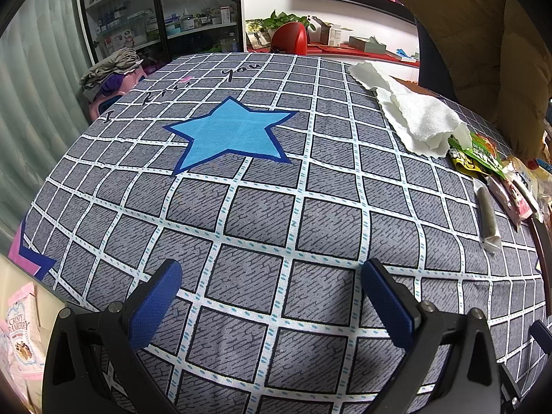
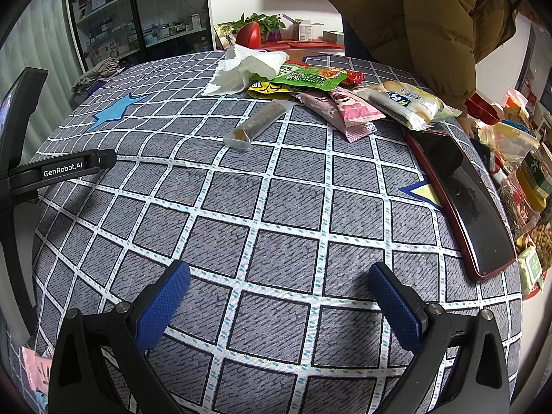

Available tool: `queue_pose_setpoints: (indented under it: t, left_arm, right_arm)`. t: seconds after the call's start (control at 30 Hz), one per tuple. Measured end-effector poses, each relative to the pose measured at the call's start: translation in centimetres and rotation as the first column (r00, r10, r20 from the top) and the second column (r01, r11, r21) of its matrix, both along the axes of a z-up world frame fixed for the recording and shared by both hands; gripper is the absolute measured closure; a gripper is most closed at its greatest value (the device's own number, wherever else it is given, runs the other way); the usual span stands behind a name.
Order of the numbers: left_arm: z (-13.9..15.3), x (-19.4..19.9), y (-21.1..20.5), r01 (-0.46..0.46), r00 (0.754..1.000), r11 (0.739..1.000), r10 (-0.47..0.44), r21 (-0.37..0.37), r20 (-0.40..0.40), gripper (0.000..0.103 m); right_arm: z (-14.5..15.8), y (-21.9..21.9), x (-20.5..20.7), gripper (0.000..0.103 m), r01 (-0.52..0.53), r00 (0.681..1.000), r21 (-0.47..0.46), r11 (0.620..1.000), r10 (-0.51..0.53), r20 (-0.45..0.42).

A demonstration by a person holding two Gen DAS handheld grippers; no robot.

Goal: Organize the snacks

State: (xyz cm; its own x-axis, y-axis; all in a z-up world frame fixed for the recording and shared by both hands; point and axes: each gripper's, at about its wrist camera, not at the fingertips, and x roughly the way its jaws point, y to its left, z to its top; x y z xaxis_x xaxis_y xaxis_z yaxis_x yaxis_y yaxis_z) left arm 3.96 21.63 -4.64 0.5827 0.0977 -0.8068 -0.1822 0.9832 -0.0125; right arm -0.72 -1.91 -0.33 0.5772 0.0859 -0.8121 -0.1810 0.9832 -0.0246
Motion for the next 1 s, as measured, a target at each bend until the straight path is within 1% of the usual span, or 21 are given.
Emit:
queue_pose_setpoints:
  t: [0.47,0.53,0.6,0.67,0.73,0.77,0.8,0.83,0.87,0.9,1.0]
  left_arm:
    - [0.1,0.0,0.0,0.000,1.000,1.000,0.000,0.000,0.000,0.000]
    - [0.0,0.0,0.0,0.000,1.000,1.000,0.000,0.000,0.000,0.000]
    - [0.0,0.0,0.0,0.000,1.000,1.000,0.000,0.000,0.000,0.000]
    - [0.0,0.0,0.0,0.000,1.000,1.000,0.000,0.000,0.000,0.000]
    - [0.0,0.0,0.0,-0.001,1.000,1.000,0.001,0.000,0.000,0.000]
    - [0.1,0.0,0.0,-0.001,1.000,1.000,0.001,0.000,0.000,0.000]
    - [-0.1,0.1,0.0,0.000,1.000,1.000,0.000,0.000,0.000,0.000]
    - [-0.3,0.4,-0.2,0.004,1.000,1.000,-0.004,0.002,-0.002,0.000]
    - [-0.2,0.4,-0.2,0.009,1.000,1.000,-0.009,0.002,-0.008,0.000]
    - [-0.1,0.6,-0.1,0.012,1.000,1.000,-0.012,-0.002,-0.026,0.000]
    - [0.4,1.2,0.0,0.044,0.993,0.999,-0.046,-0.016,-0.113,0.000]
  right_arm:
    - [0.0,0.1,-0.1,0.000,0.000,1.000,0.000,1.000,0.000,-0.001]
    - [-0.4,0.3,0.6,0.000,0.011,1.000,-0.004,1.000,-0.011,-0.019]
    - [-0.5,0.9,2.3,0.000,0.020,0.992,-0.019,1.000,-0.022,-0.124]
    - [-0.5,1.0,3.7,0.000,0.012,0.976,-0.025,1.000,-0.017,-0.217]
    - [0.1,0.0,3.9,0.000,0.024,0.960,0.021,1.000,-0.017,-0.281]
    - [0.2,-0.2,4.1,0.000,0.024,0.943,0.037,0.999,-0.011,-0.331]
    - [0.3,-0.3,4.2,0.000,0.027,0.919,0.053,0.998,-0.004,-0.394]
    - [0.5,-0.4,4.2,0.000,0.039,0.900,0.065,0.997,-0.006,-0.436]
    - [1.0,-0.7,3.6,0.000,0.059,0.880,0.078,0.995,-0.015,-0.474]
    - [1.9,-0.8,2.6,0.000,0.073,0.869,0.086,0.994,-0.021,-0.494]
    - [4.0,-0.1,-1.3,0.000,0.054,0.849,0.099,0.994,0.006,-0.528]
